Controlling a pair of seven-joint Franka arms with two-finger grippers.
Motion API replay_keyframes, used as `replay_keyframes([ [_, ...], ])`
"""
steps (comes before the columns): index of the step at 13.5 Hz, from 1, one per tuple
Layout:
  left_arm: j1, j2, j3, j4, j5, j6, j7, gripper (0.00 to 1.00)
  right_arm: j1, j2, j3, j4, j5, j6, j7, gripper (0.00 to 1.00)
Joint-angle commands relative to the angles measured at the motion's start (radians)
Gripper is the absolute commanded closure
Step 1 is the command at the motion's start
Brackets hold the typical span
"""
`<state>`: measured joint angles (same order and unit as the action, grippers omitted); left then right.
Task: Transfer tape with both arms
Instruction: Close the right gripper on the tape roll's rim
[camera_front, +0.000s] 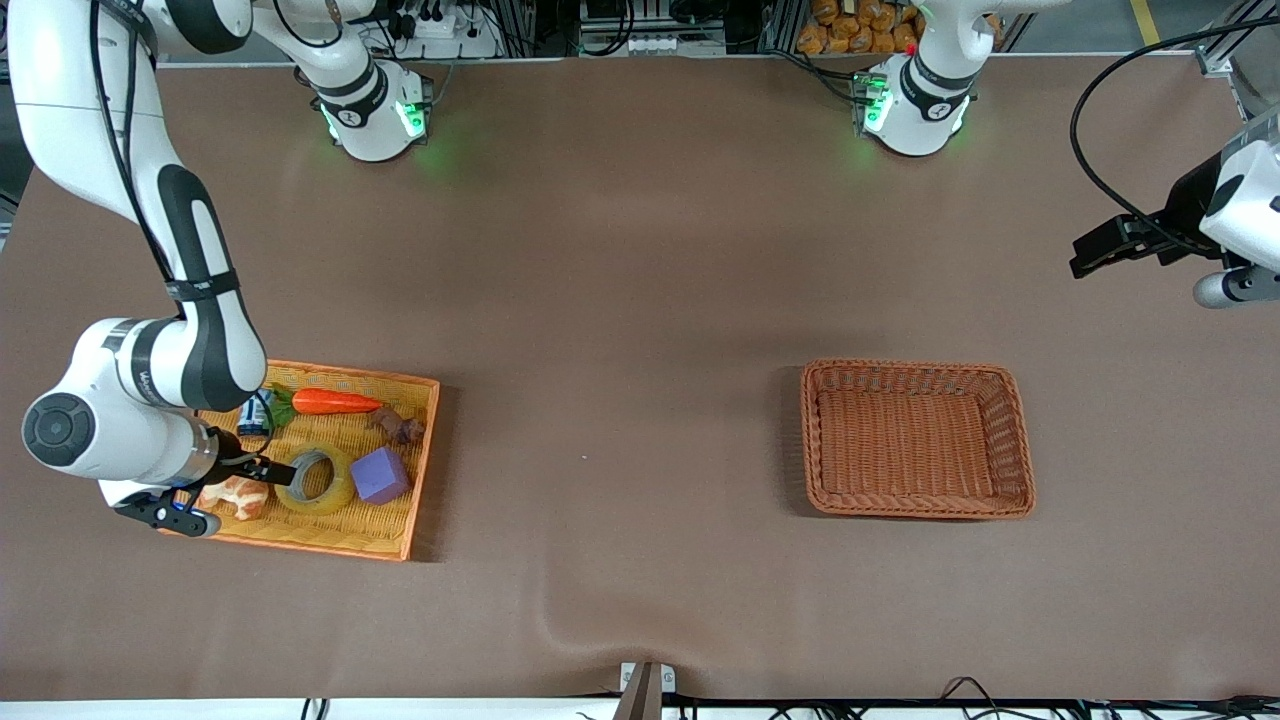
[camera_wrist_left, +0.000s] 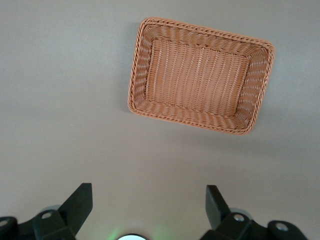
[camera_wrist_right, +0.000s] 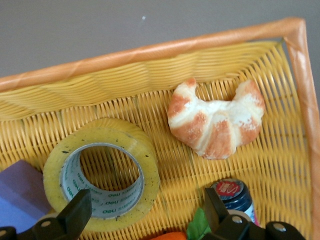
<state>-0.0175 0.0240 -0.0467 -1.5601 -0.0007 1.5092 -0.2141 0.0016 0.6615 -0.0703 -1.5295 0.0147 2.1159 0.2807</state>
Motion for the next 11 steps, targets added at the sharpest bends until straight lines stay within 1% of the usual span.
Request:
replay_keyframes([
  [1,0.008,-0.004,-0.001,-0.006,-0.004,0.011,0.022,0.00,-0.002,0.003,0.006,-0.018,0.008,0.007,0.101,0.00],
  [4,0.008,0.004,-0.002,-0.006,-0.004,0.017,0.022,0.00,-0.012,-0.008,0.007,-0.104,0.010,0.081,0.098,0.00],
  [7,0.008,0.004,-0.001,-0.008,-0.002,0.017,0.022,0.00,-0.015,-0.005,0.012,-0.121,0.010,0.101,0.100,0.00],
  [9,0.008,0.004,-0.001,-0.011,-0.002,0.017,0.022,0.00,-0.014,-0.007,0.012,-0.148,0.011,0.145,0.101,0.00],
  [11,0.010,0.004,-0.002,-0.012,-0.002,0.019,0.022,0.00,-0.011,-0.011,0.012,-0.187,0.042,0.212,0.104,0.00],
])
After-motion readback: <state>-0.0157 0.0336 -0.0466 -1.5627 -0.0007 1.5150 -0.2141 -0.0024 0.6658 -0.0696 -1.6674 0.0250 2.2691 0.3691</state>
